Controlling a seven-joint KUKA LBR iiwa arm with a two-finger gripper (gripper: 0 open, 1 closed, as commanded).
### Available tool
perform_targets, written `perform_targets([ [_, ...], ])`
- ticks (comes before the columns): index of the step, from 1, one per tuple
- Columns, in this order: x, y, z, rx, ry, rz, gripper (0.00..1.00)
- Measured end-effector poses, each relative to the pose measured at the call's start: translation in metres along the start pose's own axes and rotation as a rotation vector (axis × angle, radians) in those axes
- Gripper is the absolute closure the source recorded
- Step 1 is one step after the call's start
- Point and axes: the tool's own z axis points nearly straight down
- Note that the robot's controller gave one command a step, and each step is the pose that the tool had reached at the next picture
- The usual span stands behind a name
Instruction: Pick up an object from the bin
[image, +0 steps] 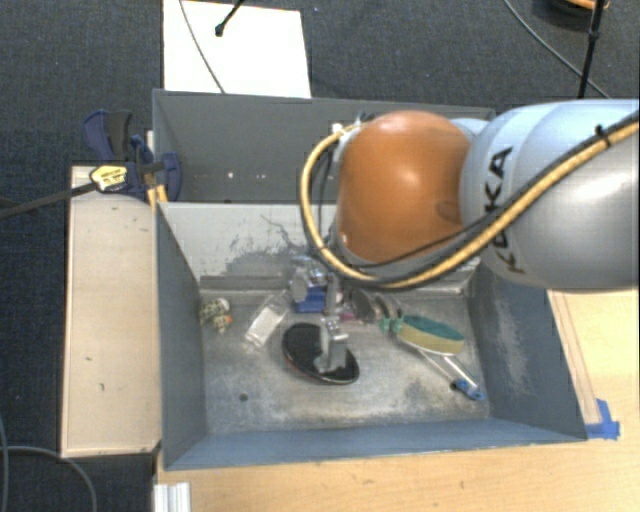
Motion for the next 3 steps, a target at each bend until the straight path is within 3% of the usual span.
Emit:
perform_targets([
  [1,0.036,-0.069,0.119,-0.001,0.007,0.046,0.00],
  [2,0.010,-0.066,0.158,-0.002,-0.011,0.149,0.00],
  [3,0.013,-0.065,0.159,-0.002,-0.004,0.153,1.00],
])
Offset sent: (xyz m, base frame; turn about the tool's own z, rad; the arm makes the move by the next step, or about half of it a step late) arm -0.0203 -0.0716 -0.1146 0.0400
